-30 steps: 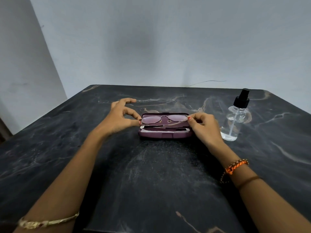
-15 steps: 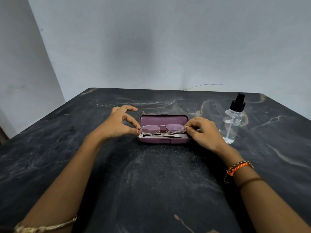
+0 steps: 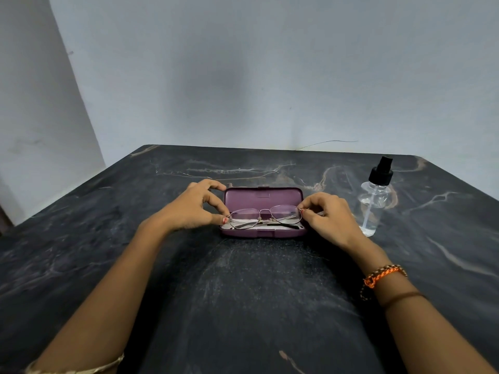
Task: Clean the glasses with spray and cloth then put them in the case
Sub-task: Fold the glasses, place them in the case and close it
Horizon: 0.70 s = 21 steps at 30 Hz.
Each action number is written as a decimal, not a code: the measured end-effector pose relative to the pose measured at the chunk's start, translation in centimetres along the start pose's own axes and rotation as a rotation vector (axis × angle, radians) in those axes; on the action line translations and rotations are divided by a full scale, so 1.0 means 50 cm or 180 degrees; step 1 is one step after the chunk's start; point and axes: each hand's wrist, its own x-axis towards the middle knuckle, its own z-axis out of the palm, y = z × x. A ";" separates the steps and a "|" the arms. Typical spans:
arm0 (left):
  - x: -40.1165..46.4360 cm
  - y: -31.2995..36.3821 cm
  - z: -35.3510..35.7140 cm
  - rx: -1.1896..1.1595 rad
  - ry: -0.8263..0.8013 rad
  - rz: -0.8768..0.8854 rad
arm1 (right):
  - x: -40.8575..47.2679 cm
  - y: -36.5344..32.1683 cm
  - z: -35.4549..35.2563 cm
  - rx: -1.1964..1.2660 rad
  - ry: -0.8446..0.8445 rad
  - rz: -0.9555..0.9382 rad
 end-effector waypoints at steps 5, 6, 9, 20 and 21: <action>0.000 0.001 -0.002 0.0004 -0.0043 -0.0032 | 0.001 -0.002 -0.005 -0.0239 -0.0099 -0.0124; 0.000 0.000 -0.003 0.0004 -0.0070 -0.0047 | 0.001 -0.002 -0.005 -0.0275 -0.0108 -0.0151; -0.002 -0.001 -0.006 0.0018 -0.0157 -0.0097 | 0.001 -0.002 -0.006 -0.0298 -0.0119 -0.0167; -0.007 0.002 -0.009 -0.0010 -0.0288 -0.0142 | -0.001 -0.008 -0.009 -0.0215 -0.0204 -0.0136; -0.007 0.002 -0.009 -0.0010 -0.0285 -0.0128 | -0.001 -0.007 -0.008 -0.0208 -0.0203 -0.0148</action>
